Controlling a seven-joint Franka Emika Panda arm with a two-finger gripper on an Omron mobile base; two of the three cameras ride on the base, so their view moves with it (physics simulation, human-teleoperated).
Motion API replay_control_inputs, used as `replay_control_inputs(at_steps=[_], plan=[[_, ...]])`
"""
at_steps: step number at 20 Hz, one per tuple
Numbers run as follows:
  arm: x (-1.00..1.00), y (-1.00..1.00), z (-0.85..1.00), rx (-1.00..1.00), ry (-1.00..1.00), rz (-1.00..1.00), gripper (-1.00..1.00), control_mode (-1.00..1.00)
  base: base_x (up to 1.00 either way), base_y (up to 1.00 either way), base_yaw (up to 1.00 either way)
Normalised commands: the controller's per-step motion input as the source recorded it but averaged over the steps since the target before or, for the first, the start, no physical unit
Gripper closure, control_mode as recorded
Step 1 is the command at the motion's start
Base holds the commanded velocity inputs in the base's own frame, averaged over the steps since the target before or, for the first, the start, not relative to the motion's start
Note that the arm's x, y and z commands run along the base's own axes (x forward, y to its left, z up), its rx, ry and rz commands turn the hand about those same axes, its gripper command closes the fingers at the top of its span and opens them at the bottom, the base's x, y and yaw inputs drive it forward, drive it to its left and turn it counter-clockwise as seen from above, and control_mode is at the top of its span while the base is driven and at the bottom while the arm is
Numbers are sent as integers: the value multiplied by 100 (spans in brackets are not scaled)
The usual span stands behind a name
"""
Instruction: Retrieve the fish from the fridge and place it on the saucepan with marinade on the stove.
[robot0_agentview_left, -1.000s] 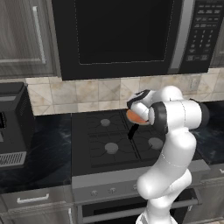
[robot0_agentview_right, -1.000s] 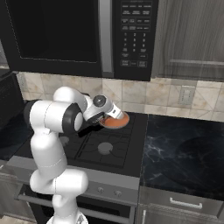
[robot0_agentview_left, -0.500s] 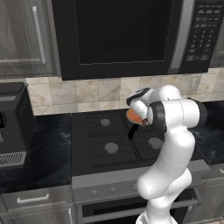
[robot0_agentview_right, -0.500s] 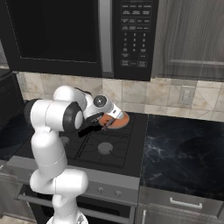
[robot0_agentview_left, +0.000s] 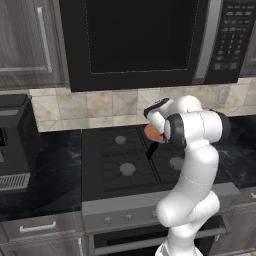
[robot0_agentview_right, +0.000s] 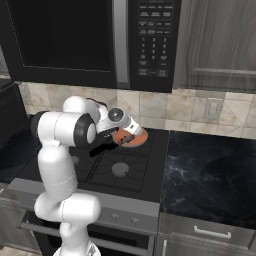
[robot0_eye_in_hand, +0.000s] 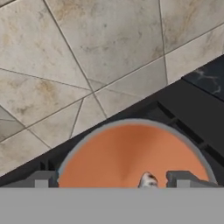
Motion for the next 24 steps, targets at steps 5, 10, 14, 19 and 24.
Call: replay_control_inputs(at_steps=[5, 10, 14, 19, 24], plan=[[-80, 8, 39, 0, 0, 0, -100, -100, 0, 0, 0], [-100, 12, 63, 0, 0, 0, -100, -100, 0, 0, 0], [-100, 25, 98, -2, 0, 0, -100, -100, 0, 0, 0], [-100, 40, 100, -5, 7, 0, -100, -100, 0, 0, 0], [-100, 45, 100, -6, 21, 0, -100, -100, 0, 0, 0]])
